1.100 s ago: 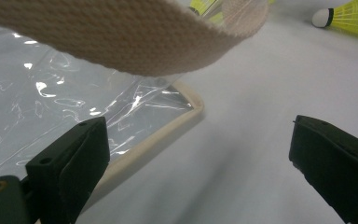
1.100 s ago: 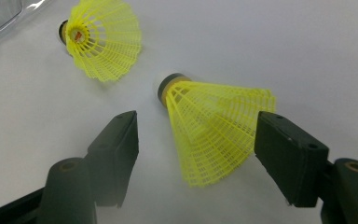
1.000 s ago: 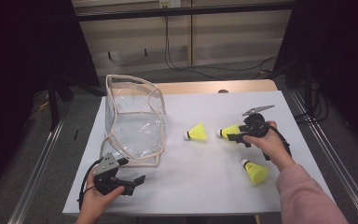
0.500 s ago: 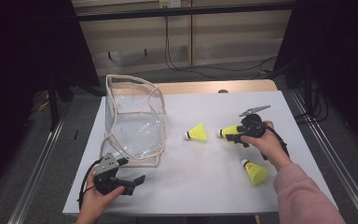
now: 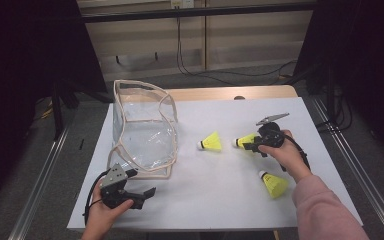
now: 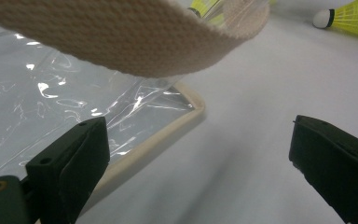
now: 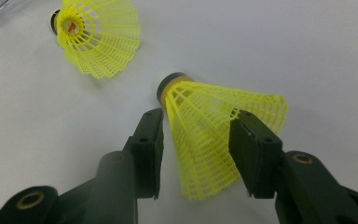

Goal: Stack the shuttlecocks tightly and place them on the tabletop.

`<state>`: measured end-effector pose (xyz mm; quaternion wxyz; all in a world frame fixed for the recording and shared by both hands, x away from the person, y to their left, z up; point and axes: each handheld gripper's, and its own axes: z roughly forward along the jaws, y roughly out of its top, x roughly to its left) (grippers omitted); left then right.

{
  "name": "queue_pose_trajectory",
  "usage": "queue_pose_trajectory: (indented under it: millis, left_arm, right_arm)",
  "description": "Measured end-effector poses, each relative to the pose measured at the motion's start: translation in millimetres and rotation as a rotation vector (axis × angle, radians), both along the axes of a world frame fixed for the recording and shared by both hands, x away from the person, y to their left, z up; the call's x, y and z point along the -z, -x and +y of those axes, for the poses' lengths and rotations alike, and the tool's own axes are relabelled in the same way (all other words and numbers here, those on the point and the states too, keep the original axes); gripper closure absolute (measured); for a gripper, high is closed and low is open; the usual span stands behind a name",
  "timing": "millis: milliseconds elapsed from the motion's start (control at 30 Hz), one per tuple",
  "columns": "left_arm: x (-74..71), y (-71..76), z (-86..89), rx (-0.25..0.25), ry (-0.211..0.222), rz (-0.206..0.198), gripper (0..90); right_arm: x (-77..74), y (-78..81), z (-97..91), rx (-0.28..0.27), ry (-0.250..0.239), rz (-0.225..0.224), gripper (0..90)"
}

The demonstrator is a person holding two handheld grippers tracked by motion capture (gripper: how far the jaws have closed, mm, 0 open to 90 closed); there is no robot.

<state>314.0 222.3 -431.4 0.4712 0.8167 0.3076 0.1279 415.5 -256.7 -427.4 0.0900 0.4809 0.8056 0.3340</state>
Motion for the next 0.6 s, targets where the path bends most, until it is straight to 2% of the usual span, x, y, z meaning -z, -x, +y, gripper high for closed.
queue_pose_trajectory:
  millis: [167,300,433,600]
  left_arm:
    - [-0.2,-0.1,0.2,-0.003,0.002,-0.002,5.0]
    - [-0.4,0.0,0.3,-0.002,0.000,-0.004,5.0]
    - [0.2,0.1,0.0,-0.002,0.002,0.006,5.0]
    - [-0.1,-0.1,0.4,-0.002,-0.002,-0.002,5.0]
  right_arm:
    - [0.3,-0.5,0.1,-0.004,0.000,-0.005,61.0]
    - [1.1,-0.5,1.2,-0.008,-0.003,0.008,63.9]
    - [1.1,-0.8,2.0,-0.008,0.001,-0.001,64.8]
    - [0.6,-0.6,1.6,-0.013,-0.009,-0.003,68.8]
